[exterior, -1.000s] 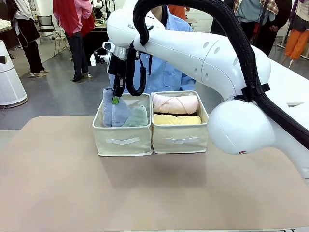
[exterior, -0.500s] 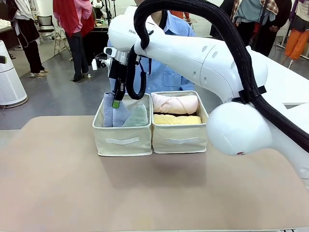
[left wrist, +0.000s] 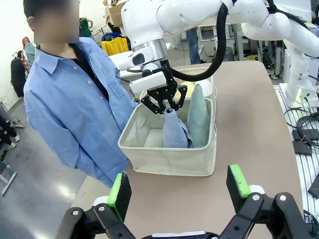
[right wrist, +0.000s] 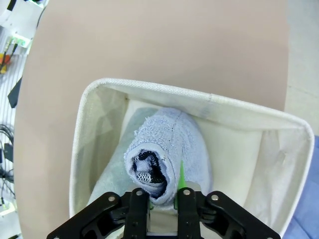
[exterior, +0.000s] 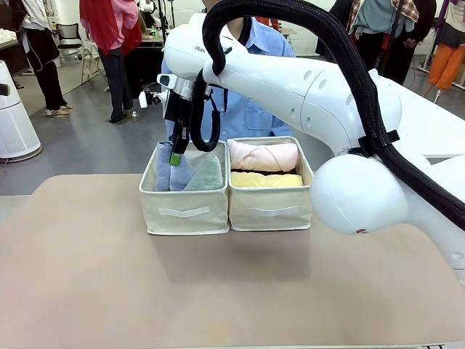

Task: Sort the towels based on their folding style.
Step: Pick up another triangle-folded towel from the table and place it in the left Fabric basket.

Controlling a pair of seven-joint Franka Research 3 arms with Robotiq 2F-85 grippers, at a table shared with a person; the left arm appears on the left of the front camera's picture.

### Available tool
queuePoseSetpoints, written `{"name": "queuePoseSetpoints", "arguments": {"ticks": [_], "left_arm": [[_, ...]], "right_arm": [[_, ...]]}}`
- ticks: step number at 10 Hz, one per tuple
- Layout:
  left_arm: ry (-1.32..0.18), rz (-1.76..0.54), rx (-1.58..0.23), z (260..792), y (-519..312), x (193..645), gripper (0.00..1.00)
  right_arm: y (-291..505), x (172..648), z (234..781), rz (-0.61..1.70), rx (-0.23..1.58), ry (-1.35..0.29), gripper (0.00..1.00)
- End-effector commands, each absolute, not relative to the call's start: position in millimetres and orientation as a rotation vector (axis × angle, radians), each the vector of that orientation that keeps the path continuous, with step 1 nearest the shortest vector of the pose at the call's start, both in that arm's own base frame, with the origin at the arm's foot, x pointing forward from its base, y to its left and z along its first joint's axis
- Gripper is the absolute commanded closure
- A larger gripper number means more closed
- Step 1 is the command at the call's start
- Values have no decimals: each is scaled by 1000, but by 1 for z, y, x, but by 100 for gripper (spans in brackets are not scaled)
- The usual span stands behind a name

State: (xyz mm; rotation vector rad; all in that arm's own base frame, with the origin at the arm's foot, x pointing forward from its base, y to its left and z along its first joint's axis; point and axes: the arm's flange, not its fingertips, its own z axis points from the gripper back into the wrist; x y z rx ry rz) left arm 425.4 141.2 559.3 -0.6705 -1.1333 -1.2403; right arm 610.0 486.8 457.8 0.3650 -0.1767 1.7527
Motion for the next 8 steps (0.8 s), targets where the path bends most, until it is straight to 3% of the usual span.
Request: {"name": "queuePoseSetpoints", "arguments": {"ticks": [1, 2, 8], "left_arm": [[-1156, -1242, -674, 560, 142, 424, 0], [-1156, -1242, -674, 560, 142, 424, 0], [-1156, -1242, -674, 560, 142, 424, 0]], "right_arm": [[499, 625, 461, 1785, 404, -151, 24], [499, 626, 461, 1783, 404, -148, 0], [499, 627, 462, 1770, 409, -140, 0]]}}
